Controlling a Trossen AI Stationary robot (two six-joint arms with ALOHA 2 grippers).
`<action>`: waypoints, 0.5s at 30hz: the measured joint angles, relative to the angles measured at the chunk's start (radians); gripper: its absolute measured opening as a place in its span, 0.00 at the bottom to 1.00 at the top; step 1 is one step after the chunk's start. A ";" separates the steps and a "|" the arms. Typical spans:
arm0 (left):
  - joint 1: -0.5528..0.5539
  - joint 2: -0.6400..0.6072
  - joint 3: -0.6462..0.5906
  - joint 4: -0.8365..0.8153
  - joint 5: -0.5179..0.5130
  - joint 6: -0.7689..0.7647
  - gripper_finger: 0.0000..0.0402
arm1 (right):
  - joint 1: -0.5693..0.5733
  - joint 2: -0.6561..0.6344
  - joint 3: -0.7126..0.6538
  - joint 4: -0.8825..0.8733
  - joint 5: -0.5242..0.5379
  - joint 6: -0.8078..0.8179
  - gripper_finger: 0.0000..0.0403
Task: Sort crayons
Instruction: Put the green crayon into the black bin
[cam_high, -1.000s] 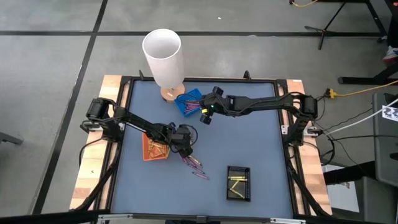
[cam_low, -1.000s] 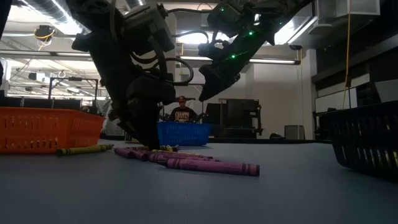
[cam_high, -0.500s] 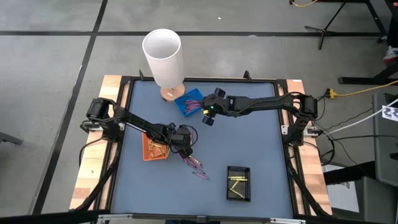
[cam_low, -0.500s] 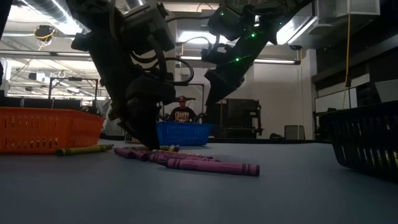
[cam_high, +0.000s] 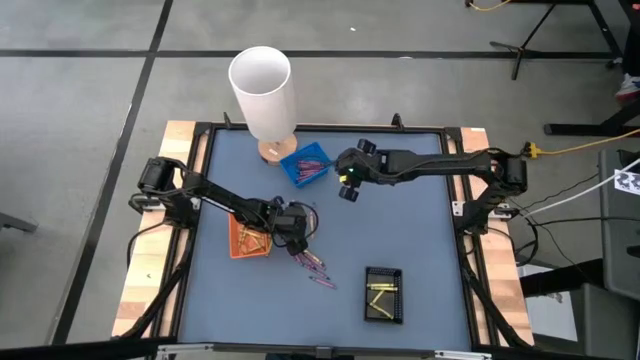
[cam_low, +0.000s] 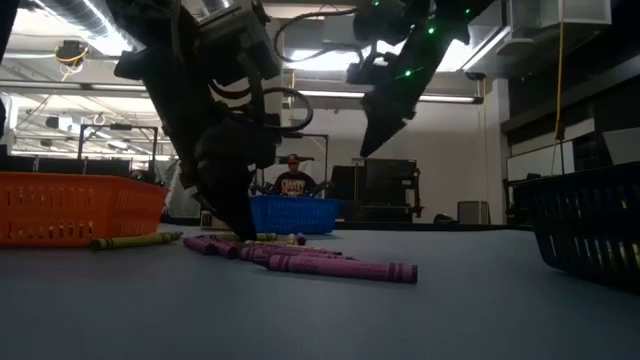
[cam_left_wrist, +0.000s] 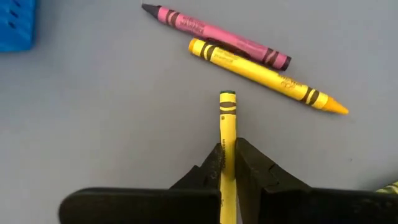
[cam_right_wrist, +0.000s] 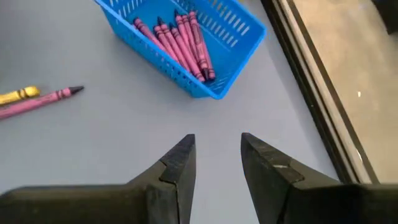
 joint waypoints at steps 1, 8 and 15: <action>0.000 -0.007 0.005 -0.002 -0.001 0.007 0.02 | 0.000 -0.009 0.000 -0.013 -0.016 0.000 0.31; 0.001 -0.032 0.080 0.002 -0.044 0.103 0.02 | 0.000 -0.031 0.000 -0.061 -0.328 0.001 0.31; -0.001 -0.031 0.171 0.005 -0.085 0.249 0.02 | 0.002 -0.021 -0.002 -0.058 -0.633 0.001 0.31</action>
